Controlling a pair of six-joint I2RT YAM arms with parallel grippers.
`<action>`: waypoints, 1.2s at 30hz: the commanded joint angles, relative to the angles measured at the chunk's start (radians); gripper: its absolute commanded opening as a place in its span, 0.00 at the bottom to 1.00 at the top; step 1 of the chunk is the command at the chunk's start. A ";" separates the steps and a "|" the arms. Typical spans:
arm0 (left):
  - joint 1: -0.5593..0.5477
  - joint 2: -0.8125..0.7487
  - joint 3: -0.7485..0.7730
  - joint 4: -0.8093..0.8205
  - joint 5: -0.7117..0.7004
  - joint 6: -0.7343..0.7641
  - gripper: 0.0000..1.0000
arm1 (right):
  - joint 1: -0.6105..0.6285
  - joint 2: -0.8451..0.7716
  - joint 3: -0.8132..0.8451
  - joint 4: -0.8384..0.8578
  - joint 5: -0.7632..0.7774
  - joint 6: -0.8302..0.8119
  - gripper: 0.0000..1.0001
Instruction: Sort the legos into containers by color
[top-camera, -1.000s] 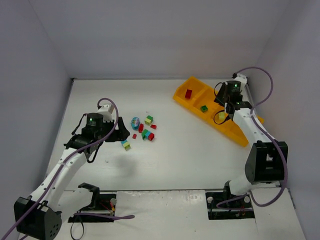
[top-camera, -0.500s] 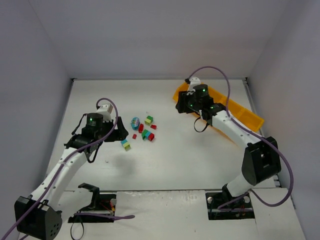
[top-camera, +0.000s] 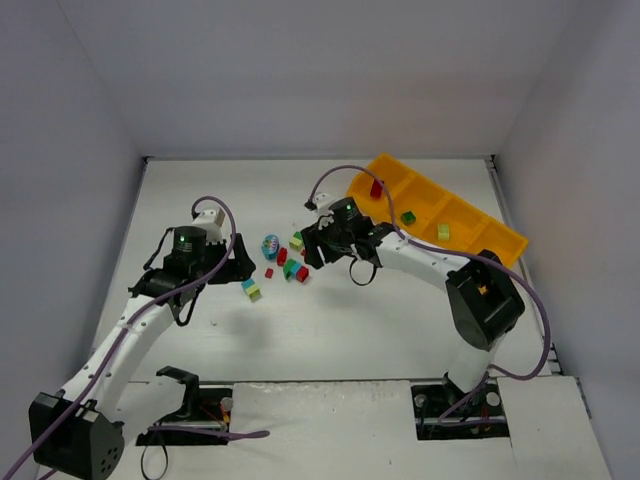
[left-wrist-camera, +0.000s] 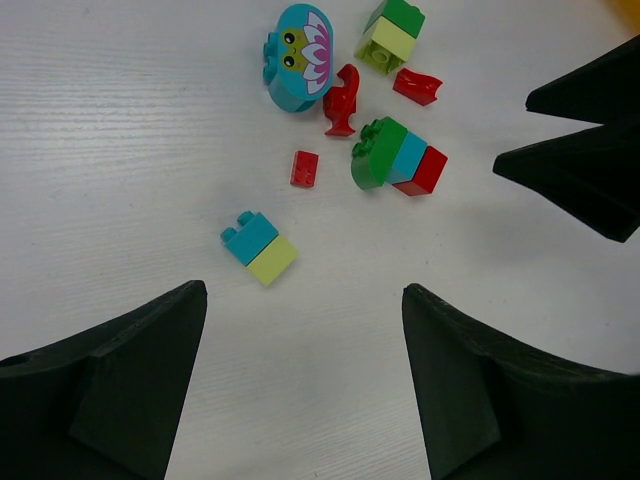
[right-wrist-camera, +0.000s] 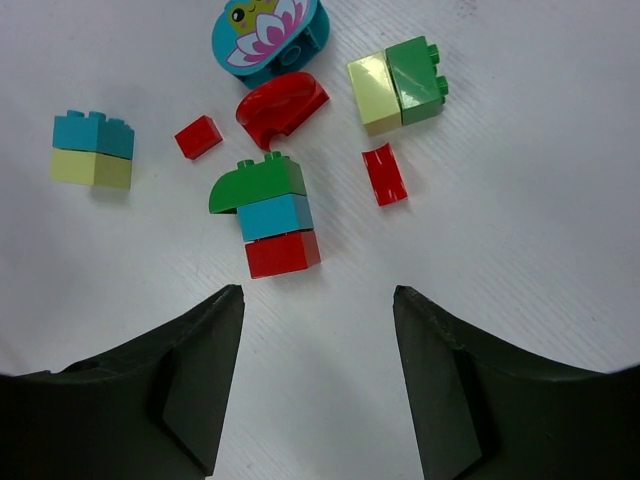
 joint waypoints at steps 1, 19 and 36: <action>0.006 0.003 0.027 0.032 -0.013 -0.009 0.73 | 0.030 0.001 0.036 0.062 -0.033 -0.036 0.59; 0.016 -0.148 0.189 -0.192 -0.257 -0.073 0.73 | 0.263 0.185 0.141 0.228 0.147 0.082 0.64; 0.017 -0.214 0.236 -0.315 -0.286 -0.090 0.73 | 0.357 0.342 0.179 0.381 0.266 0.137 0.59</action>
